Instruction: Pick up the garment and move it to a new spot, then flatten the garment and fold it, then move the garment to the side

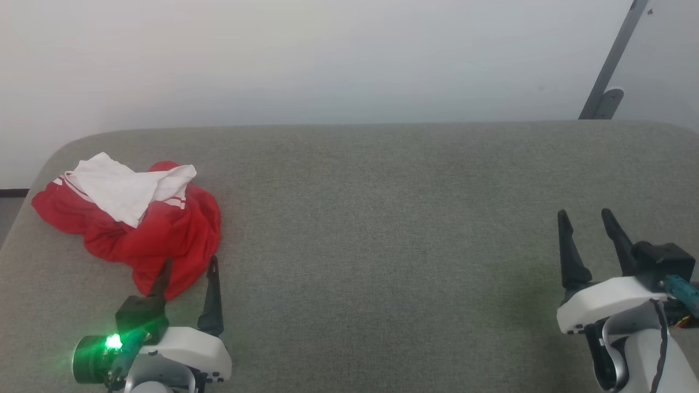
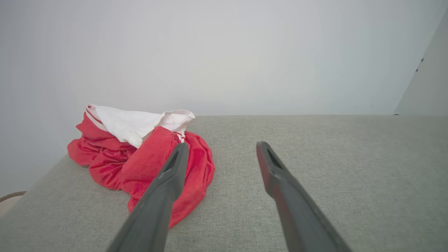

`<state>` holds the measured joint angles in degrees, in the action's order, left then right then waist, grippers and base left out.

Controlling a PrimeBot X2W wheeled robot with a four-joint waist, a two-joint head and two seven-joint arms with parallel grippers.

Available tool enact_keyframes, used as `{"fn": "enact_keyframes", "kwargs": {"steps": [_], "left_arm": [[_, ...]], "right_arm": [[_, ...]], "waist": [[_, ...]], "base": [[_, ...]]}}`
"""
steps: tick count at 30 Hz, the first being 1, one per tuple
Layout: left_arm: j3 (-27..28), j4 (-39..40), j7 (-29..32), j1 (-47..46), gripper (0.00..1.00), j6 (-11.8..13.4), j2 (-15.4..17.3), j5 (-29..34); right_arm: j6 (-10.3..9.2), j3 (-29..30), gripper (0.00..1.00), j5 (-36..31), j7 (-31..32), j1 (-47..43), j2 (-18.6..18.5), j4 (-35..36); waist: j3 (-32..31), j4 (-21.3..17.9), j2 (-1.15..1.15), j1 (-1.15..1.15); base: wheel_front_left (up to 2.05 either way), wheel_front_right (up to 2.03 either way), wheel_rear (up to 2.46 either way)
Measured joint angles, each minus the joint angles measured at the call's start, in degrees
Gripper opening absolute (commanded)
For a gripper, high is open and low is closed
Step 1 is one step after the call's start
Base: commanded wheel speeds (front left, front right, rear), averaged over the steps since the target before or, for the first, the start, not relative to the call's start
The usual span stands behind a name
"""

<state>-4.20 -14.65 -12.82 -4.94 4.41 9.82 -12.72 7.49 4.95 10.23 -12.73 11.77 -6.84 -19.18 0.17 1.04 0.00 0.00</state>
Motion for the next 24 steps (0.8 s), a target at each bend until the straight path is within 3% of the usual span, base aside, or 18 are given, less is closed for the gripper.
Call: {"fn": "enact_keyframes", "kwargs": {"steps": [12,24], "left_arm": [[2.2,-0.53,-1.45,-1.05,1.0,-1.22,-1.51,4.91],[4.32,-1.07,-2.23,-0.7,1.0,0.19,-3.33,8.87]], "right_arm": [[0.0,0.31,1.0,-2.57,-1.48,0.52,0.18,-0.02],[0.01,-4.35,1.0,-3.72,-2.32,1.03,0.08,-0.11]], "waist": [[0.27,2.99,0.0,0.0],[0.75,16.17,0.0,0.0]], "base": [[0.0,0.0,0.0],[0.0,0.0,0.0]]}}
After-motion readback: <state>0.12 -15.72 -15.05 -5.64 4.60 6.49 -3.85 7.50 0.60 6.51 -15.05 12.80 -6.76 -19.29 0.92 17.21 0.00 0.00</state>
